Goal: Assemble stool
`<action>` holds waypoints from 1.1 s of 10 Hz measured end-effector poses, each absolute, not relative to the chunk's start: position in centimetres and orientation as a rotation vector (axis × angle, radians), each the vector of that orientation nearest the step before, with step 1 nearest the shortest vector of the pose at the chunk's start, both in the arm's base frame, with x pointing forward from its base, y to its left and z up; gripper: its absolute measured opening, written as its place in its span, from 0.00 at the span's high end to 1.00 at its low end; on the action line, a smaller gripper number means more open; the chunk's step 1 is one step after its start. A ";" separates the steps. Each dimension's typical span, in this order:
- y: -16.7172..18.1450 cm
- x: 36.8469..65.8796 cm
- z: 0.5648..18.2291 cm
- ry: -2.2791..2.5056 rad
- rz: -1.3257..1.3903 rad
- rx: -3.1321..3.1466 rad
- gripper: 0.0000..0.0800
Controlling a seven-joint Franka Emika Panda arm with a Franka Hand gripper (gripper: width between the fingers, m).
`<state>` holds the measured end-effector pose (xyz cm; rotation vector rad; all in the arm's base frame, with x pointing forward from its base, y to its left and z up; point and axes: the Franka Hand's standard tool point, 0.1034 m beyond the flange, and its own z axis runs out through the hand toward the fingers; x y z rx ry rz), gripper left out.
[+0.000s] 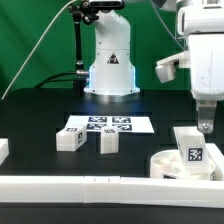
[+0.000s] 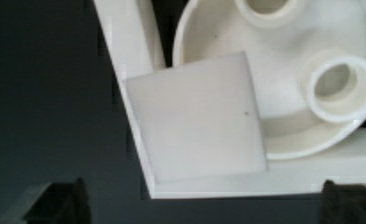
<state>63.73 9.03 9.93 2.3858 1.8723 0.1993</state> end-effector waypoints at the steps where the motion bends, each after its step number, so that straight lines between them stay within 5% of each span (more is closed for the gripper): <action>1: 8.7 63.7 9.8 1.958 0.180 2.300 0.19; 11: 8.4 63.3 7.6 2.141 0.096 2.129 0.22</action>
Offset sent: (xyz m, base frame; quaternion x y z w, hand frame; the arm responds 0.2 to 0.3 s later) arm 0.0030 0.0010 -0.0090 0.0149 -0.0128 -0.2148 0.9765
